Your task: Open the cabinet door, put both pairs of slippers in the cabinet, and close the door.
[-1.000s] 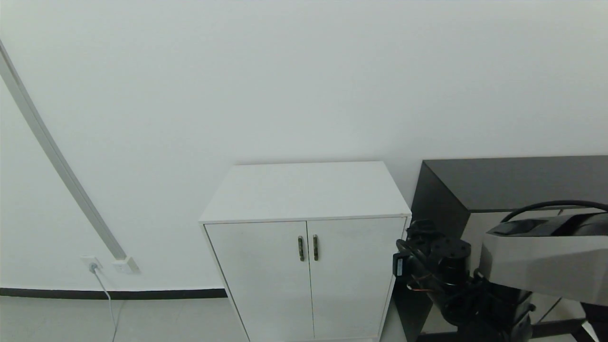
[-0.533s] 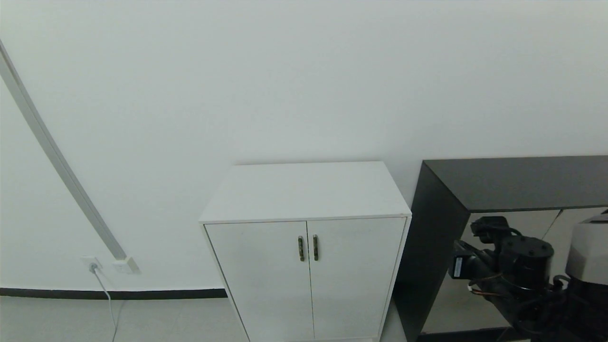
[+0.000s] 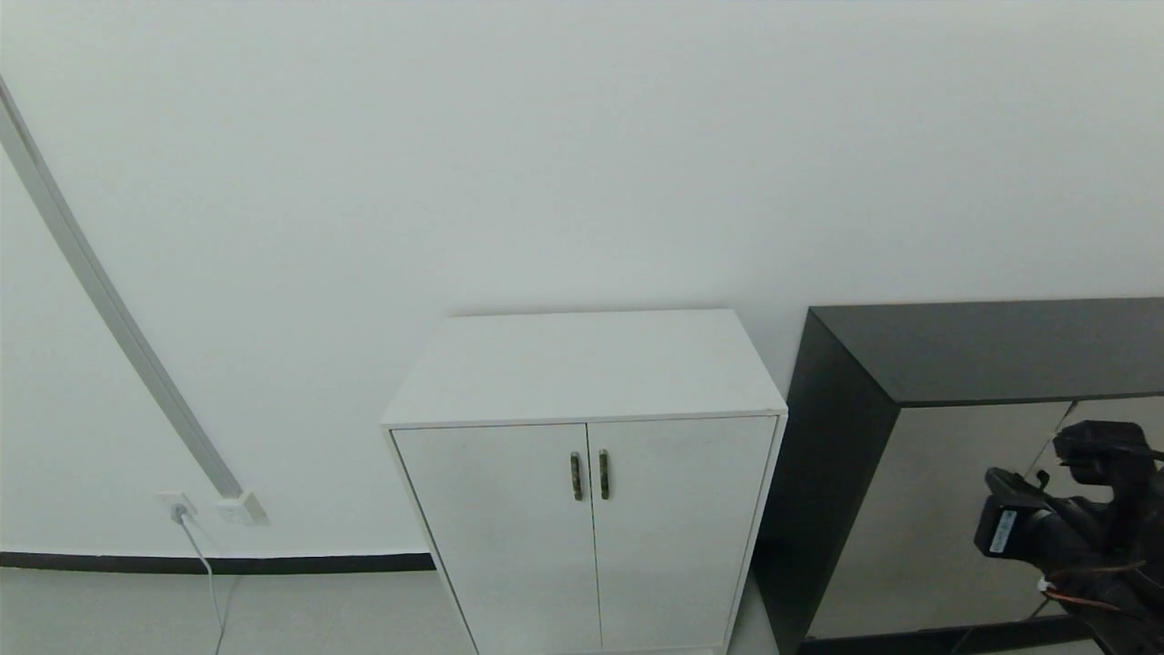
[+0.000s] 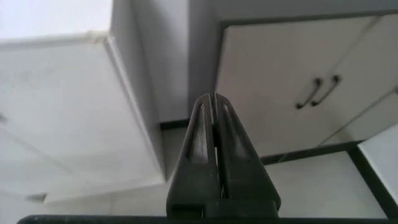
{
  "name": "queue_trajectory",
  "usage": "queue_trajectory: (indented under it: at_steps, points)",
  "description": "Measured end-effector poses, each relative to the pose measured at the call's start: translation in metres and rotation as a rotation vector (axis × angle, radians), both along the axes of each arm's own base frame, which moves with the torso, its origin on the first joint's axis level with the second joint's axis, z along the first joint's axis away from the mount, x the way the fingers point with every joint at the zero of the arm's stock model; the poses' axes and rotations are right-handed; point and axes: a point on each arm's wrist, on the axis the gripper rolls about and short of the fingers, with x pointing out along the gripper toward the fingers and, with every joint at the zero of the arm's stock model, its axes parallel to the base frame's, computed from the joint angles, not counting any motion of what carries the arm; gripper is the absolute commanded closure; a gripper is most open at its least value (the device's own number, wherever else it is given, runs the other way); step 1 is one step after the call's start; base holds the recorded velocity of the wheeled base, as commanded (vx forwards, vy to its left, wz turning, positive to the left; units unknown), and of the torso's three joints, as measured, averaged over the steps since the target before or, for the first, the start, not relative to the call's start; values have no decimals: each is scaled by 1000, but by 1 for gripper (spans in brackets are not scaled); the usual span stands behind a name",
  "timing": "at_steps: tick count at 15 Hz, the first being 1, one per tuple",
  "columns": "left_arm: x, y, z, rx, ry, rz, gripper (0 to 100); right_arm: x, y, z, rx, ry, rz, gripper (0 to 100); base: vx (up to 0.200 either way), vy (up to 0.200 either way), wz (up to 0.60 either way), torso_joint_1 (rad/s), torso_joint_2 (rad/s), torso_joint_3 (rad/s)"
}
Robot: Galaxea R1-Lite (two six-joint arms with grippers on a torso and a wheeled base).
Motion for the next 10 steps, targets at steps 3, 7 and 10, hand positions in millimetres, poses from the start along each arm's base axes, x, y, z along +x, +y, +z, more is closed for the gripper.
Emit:
queue_trajectory:
  at_steps: [3, 7, 10]
  points:
    - [0, 0, 0, 0, 0, 0, 100, -16, -16, 11, -3, 2, -55, 100, 0, 0, 0, 0, 0, 0]
    - [0, 0, 0, 0, 0, 0, 100, -41, -24, 21, -6, 39, -55, 100, 0, 0, 0, 0, 0, 0]
    - [0, 0, 0, 0, 0, 0, 100, -61, -27, 24, -6, 67, -36, 100, 0, 0, 0, 0, 0, 0]
